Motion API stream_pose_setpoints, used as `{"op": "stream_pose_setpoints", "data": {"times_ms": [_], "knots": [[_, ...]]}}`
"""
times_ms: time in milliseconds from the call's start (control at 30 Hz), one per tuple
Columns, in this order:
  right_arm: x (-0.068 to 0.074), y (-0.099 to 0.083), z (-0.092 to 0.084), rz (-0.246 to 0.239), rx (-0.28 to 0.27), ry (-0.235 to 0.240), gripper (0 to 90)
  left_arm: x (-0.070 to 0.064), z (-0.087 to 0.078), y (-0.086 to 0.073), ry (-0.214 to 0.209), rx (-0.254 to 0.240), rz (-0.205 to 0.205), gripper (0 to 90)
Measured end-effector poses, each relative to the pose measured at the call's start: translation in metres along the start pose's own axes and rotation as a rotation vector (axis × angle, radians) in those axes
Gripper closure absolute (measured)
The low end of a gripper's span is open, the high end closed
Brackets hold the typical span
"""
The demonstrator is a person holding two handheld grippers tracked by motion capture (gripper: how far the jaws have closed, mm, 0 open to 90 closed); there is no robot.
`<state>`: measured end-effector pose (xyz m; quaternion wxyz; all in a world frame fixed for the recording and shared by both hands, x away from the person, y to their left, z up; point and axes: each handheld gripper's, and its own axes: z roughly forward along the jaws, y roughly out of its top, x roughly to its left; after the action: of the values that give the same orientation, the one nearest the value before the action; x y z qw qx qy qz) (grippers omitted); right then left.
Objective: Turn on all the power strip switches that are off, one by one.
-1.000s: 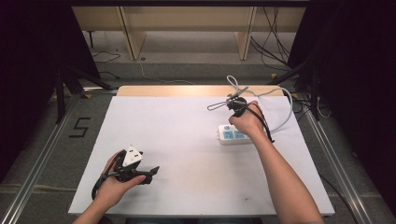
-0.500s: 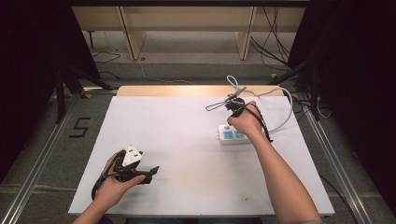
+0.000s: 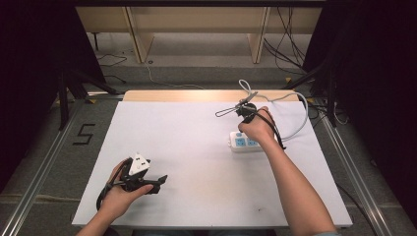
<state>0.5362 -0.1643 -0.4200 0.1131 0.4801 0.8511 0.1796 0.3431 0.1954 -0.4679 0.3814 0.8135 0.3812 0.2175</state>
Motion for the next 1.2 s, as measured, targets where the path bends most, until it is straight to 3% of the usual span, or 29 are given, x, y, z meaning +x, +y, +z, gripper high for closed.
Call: {"op": "stream_pose_setpoints", "data": {"times_ms": [867,1200], "knots": [[0.006,0.002,0.010,-0.003,0.021,0.007,90.0,0.000,0.000,0.000,0.000,0.001,0.002,18.0],[0.010,0.002,0.012,-0.004,0.028,-0.011,90.0,0.000,0.000,0.000,0.003,0.001,0.007,18.0]]}}
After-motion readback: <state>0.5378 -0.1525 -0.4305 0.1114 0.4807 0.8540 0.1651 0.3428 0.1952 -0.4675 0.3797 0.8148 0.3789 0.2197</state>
